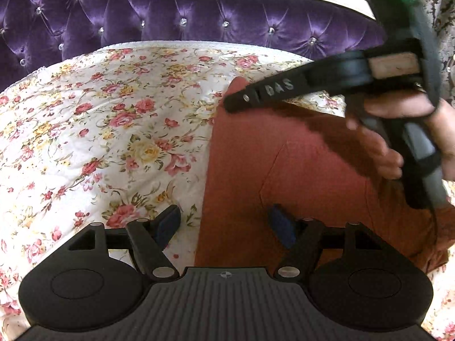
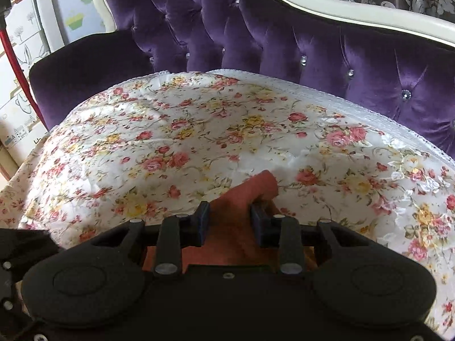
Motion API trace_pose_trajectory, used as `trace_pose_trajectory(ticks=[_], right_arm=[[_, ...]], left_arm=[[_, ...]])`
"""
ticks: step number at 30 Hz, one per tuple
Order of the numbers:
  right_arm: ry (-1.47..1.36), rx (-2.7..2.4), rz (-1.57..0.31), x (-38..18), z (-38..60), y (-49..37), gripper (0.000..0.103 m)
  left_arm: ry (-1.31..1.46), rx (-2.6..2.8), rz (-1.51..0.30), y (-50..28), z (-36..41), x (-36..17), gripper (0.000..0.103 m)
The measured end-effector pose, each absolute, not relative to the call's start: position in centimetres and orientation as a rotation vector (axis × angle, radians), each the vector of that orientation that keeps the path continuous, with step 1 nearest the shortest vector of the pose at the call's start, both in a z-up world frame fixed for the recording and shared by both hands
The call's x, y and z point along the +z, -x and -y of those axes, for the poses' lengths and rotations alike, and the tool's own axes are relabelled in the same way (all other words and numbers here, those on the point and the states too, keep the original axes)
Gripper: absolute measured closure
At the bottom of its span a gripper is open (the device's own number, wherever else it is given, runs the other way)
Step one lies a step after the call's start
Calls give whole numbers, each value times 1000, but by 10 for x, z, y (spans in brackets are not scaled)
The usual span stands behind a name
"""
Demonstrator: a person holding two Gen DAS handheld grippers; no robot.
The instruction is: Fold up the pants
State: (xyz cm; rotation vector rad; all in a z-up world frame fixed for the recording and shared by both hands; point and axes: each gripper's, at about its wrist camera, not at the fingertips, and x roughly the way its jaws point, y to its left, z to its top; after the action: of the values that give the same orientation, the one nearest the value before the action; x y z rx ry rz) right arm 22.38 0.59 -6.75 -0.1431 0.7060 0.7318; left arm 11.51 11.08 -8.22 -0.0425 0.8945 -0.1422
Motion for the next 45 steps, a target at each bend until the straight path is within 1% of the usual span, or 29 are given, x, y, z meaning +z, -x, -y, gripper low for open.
trace_pose_trajectory(ticks=[4,8,10,12,14,20,21,22,23,24,25,26,27,29,31,34,37,39,42,43,45], right_arm=[[38,704,-738,-77,-8,-256,70],[0,680,-730,-76,-2,-257,72],[-4,629,-674,-63,9,-243,71],[43,564,-635,-49,18,-223,68],[67,531,-640,-44,32,-202,67],[141,338,-683,-71,77,-126,67],[159,293,-686,-77,84,-113,66],[162,260,-686,-84,92,-98,62],[151,244,-680,-88,99,-85,60],[125,254,-657,-91,108,-71,60],[110,238,-645,-92,114,-58,49],[114,210,-649,-93,117,-50,45],[114,211,-636,-93,121,-40,45],[101,173,-621,-92,126,-30,42],[64,138,-606,-90,136,-26,34],[-73,106,-628,-92,160,-30,26],[-263,167,-680,-101,184,-39,25],[-359,206,-695,-108,195,-45,23],[-408,249,-690,-110,203,-55,22],[-422,267,-692,-110,204,-60,22],[-447,291,-689,-113,203,-68,22]], left_arm=[[37,-140,-887,-113,-110,-82,32],[41,-142,-890,-113,-110,-81,32],[39,-141,-889,-113,-111,-81,32],[36,-142,-887,-114,-111,-82,31],[38,-144,-886,-113,-111,-82,31],[33,-137,-881,-112,-110,-82,30],[31,-135,-878,-112,-110,-83,30],[26,-130,-876,-112,-109,-83,26],[20,-123,-873,-112,-109,-83,21],[17,-115,-870,-112,-109,-84,19],[18,-104,-867,-112,-110,-85,14],[21,-97,-865,-113,-111,-86,11],[25,-95,-861,-113,-111,-86,11],[28,-90,-852,-113,-111,-86,10],[24,-81,-843,-113,-110,-86,10],[8,-74,-831,-112,-107,-86,10],[-8,-78,-831,-114,-106,-85,10],[5,-79,-842,-118,-107,-85,8],[47,-80,-864,-124,-112,-88,4],[47,-77,-867,-126,-112,-88,1],[37,-76,-873,-131,-110,-89,0]])
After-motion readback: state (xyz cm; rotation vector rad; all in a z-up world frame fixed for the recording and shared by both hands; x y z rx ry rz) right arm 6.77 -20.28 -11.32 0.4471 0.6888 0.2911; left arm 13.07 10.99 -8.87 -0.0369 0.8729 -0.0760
